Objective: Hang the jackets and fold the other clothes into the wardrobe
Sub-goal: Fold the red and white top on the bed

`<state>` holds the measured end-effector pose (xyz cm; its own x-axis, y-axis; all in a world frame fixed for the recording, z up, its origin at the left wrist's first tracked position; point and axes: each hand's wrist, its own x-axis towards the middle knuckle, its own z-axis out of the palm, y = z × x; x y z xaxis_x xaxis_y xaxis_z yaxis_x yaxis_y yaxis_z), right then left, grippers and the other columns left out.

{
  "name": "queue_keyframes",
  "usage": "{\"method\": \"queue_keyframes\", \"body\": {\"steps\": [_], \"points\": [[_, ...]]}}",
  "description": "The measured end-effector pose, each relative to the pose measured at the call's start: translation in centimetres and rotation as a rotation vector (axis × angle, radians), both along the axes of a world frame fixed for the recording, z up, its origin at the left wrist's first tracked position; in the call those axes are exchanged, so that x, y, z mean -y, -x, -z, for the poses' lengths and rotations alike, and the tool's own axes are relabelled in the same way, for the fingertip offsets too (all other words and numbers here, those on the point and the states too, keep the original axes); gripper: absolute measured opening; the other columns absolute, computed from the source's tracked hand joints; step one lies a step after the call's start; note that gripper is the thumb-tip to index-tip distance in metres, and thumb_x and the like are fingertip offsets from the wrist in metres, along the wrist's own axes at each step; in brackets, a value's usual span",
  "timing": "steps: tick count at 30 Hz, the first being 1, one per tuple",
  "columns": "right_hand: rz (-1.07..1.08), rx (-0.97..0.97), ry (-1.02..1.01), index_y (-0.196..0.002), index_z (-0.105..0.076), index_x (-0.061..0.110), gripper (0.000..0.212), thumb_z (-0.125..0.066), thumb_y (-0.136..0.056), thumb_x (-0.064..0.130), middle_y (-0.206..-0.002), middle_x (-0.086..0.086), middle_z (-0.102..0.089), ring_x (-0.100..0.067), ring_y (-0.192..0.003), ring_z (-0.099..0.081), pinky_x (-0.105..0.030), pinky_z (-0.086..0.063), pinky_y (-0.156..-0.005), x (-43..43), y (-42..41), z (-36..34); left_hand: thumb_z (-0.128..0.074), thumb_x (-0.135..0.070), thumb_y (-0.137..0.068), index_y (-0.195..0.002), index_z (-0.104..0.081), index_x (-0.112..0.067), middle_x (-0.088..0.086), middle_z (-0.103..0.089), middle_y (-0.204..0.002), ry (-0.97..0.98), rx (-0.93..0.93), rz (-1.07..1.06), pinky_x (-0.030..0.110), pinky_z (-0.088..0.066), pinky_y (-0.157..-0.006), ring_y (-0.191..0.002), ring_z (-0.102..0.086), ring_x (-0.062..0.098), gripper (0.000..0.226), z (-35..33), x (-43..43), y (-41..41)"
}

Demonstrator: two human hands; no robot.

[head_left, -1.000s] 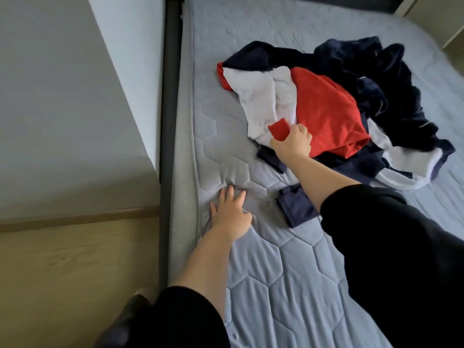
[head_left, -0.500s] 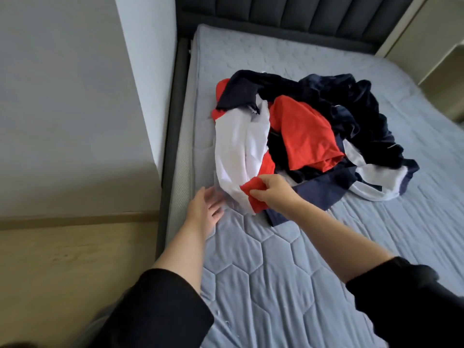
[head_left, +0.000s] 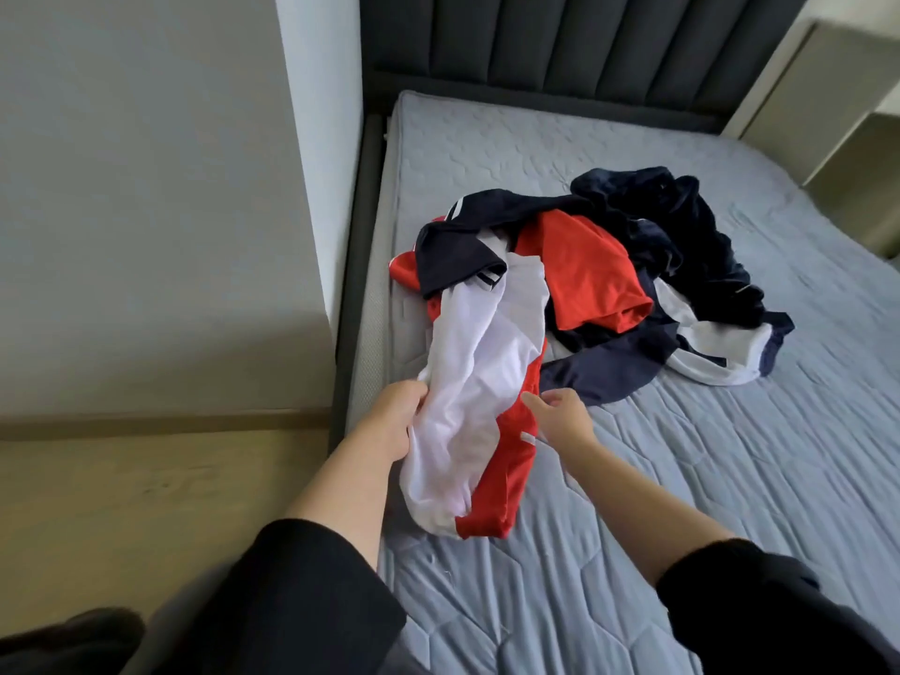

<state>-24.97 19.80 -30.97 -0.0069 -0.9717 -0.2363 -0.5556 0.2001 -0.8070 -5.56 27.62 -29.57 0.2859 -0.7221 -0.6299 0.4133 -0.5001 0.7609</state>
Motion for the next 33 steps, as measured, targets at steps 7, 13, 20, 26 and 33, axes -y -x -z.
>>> {"method": "queue_keyframes", "body": {"steps": [7,13,20,26,33], "points": [[-0.040,0.468,-0.470,-0.119,-0.050,0.009,0.038,-0.066,-0.085,0.011,-0.075,-0.001,-0.061,-0.012,-0.059,-0.054,-0.025,-0.043,-0.052,-0.8,-0.4,1.8,-0.049,-0.009,-0.093,-0.088,-0.066,-0.002,0.012,-0.064,-0.077,0.063,-0.148,0.167,0.035,-0.047,-0.078,-0.077,-0.060,0.025,0.019,-0.8,-2.1,-0.5],[-0.120,0.025,0.012,-0.080,-0.071,0.017,0.028,-0.053,-0.070,-0.002,-0.060,0.008,-0.067,-0.011,-0.060,-0.065,-0.022,-0.046,-0.054,-1.5,-0.9,0.3,-0.046,-0.006,-0.090,-0.079,-0.068,-0.002,0.015,-0.063,-0.083,-0.043,0.073,0.196,0.029,-0.043,-0.069,-0.078,-0.061,0.027,0.025,-0.7,-3.2,-1.4],[-1.057,-1.176,-0.345,-0.131,-0.052,0.024,0.040,-0.049,-0.091,0.020,-0.076,-0.012,-0.062,-0.022,-0.061,-0.060,-0.022,-0.048,-0.046,-2.5,2.2,-2.1,-0.053,-0.023,-0.080,-0.114,-0.064,-0.022,0.011,-0.060,-0.124,-0.104,0.465,0.185,0.041,-0.049,-0.096,-0.109,-0.058,0.030,0.035,1.2,-2.2,-1.2],[-0.652,-1.165,0.059,-0.104,-0.064,0.013,0.021,-0.054,-0.085,0.016,-0.104,-0.002,-0.064,-0.024,-0.087,-0.061,-0.027,-0.041,-0.062,0.4,-0.7,-3.9,-0.054,-0.019,-0.087,-0.104,-0.065,-0.017,0.007,-0.063,-0.107,-0.081,0.561,0.239,0.033,-0.048,-0.085,-0.092,-0.058,0.025,0.021,2.5,-0.8,-1.2],[-0.331,-0.619,0.266,-0.122,-0.042,0.012,0.037,-0.050,-0.087,0.020,-0.103,-0.009,-0.059,-0.034,-0.098,-0.056,-0.033,-0.036,-0.069,6.1,-6.3,-2.4,-0.046,-0.011,-0.086,-0.107,-0.064,-0.006,0.007,-0.062,-0.087,-0.050,0.573,0.286,0.024,-0.038,-0.055,-0.075,-0.057,0.021,0.028,3.6,0.9,-1.0]]}}
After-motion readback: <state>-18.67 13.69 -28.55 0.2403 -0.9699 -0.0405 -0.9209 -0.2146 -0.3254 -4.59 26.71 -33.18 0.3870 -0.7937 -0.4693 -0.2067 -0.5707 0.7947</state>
